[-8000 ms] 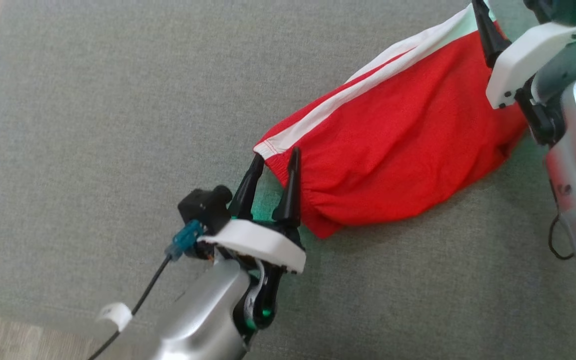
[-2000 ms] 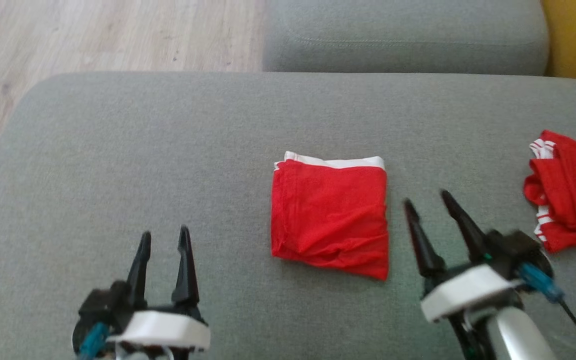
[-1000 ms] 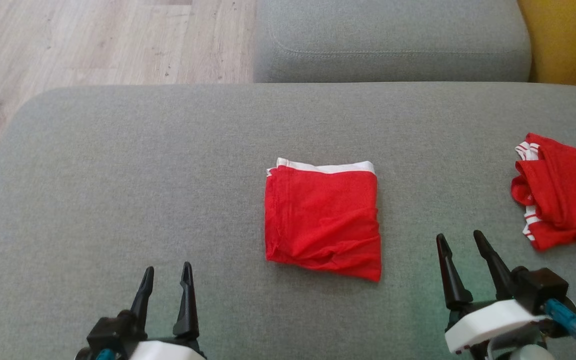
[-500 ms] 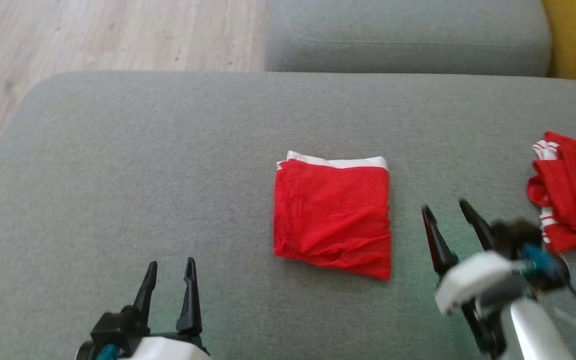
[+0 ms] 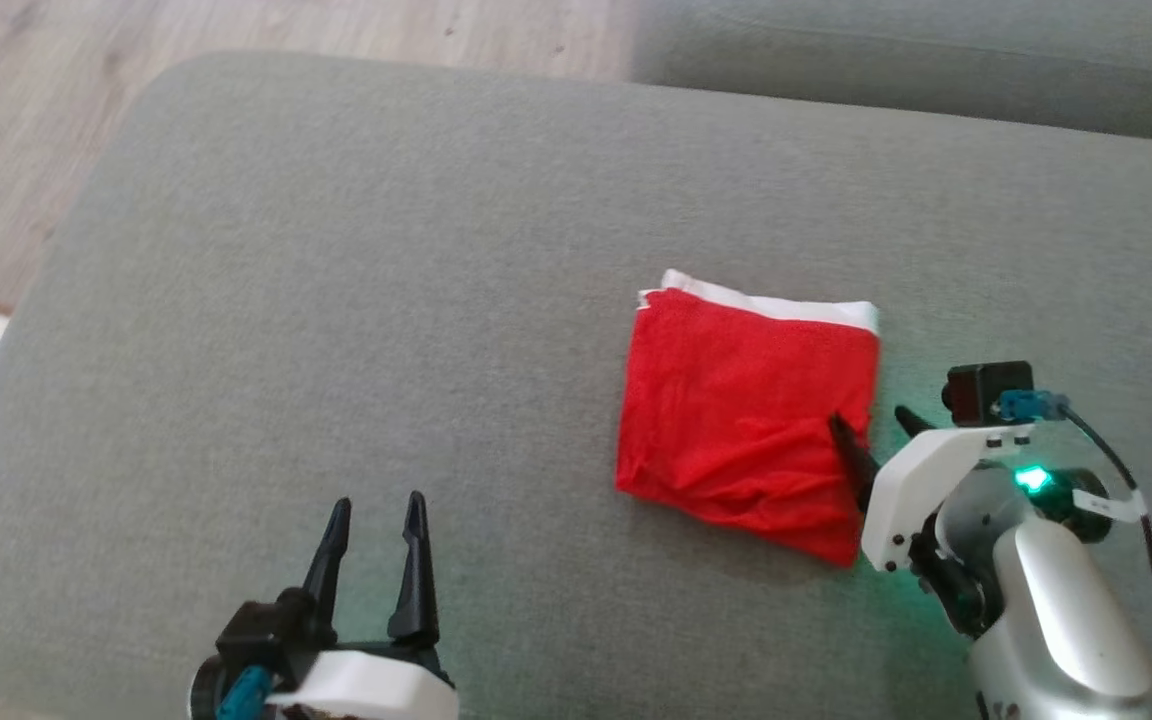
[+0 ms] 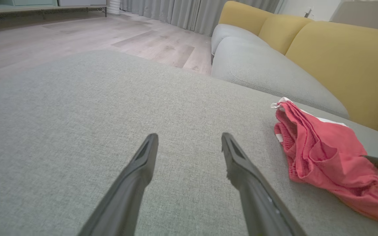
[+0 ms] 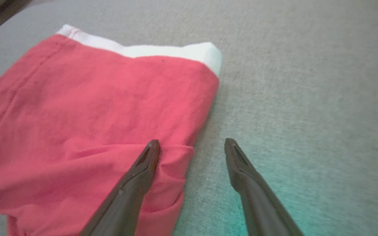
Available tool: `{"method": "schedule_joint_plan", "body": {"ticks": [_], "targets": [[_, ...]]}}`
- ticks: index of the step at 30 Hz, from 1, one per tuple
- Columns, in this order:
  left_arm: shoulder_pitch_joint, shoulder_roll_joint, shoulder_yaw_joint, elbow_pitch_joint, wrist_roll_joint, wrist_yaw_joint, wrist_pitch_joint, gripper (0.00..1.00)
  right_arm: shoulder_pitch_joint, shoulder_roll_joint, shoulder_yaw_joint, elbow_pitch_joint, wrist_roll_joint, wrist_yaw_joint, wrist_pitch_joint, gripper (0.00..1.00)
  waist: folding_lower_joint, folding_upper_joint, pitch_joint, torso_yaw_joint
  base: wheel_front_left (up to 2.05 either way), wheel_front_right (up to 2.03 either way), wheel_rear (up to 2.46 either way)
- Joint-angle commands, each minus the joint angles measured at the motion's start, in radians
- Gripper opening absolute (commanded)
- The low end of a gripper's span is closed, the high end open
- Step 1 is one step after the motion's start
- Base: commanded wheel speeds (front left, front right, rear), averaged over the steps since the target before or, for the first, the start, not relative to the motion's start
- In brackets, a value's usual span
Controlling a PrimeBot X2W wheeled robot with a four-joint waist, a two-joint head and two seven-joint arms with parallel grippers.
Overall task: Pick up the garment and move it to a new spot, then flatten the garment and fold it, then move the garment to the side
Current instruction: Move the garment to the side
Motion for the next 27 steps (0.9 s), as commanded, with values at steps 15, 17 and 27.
{"method": "schedule_joint_plan", "body": {"ticks": [15,17,27], "targets": [[-0.049,-0.039,0.070,-0.042,0.088,-0.037,-0.012,1.00,-0.108,-0.002,0.054,0.000,0.002,-0.001,-0.032,0.00,-0.0002,0.0000,0.053,-0.085,0.00,0.00,0.00],[-0.056,-0.038,0.070,-0.048,0.098,-0.041,-0.012,1.00,-0.115,-0.004,0.049,-0.025,-0.020,-0.001,-0.037,0.00,-0.0002,0.0000,0.067,-0.129,0.00,0.00,0.00],[-0.118,-0.016,0.055,-0.079,0.136,-0.050,0.004,1.00,-0.102,-0.085,0.053,-0.199,-0.041,-0.001,-0.020,0.00,-0.0002,0.0000,0.150,-0.377,0.00,0.00,0.00]]}}
